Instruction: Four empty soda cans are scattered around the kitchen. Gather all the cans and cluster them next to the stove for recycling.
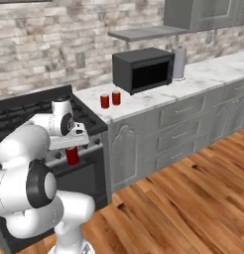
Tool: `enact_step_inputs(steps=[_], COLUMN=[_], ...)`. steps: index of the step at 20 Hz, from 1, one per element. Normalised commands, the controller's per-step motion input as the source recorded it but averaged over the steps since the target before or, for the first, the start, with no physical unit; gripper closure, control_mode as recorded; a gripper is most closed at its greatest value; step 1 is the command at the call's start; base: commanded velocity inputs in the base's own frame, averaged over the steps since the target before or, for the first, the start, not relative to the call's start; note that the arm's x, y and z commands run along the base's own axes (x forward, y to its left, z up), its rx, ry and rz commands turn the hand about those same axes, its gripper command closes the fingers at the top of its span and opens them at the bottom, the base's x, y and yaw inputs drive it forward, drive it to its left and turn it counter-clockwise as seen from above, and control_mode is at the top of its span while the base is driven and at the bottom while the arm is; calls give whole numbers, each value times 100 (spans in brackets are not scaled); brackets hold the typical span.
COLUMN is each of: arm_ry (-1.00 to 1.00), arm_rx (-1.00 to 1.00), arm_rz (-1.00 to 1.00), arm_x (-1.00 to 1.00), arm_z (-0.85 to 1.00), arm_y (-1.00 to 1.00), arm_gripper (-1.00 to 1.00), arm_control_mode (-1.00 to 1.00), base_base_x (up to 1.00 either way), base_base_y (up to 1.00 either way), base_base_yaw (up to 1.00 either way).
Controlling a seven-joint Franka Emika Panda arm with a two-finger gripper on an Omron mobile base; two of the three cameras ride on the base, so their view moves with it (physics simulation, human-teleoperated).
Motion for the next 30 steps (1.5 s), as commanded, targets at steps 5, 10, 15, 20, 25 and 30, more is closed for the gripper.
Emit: enact_step_inputs(steps=[5, 10, 15, 20, 25, 30], arm_ry=[0, 0, 0, 0, 0, 0], arm_rx=[0, 0, 0, 0, 0, 0], arm_rz=[0, 0, 0, 0, 0, 0], arm_x=[0, 0, 0, 0, 0, 0], arm_z=[0, 0, 0, 0, 0, 0], arm_y=[0, 0, 0, 0, 0, 0], arm_gripper=[100, 100, 100, 100, 100, 100], arm_control_mode=[100, 100, 100, 100, 100, 100], base_base_x=[75, 73, 68, 56, 50, 51], base_base_y=[-13, -11, -14, -22, -24, -27], base_base_yaw=[8, 16, 20, 22, 20, 16])
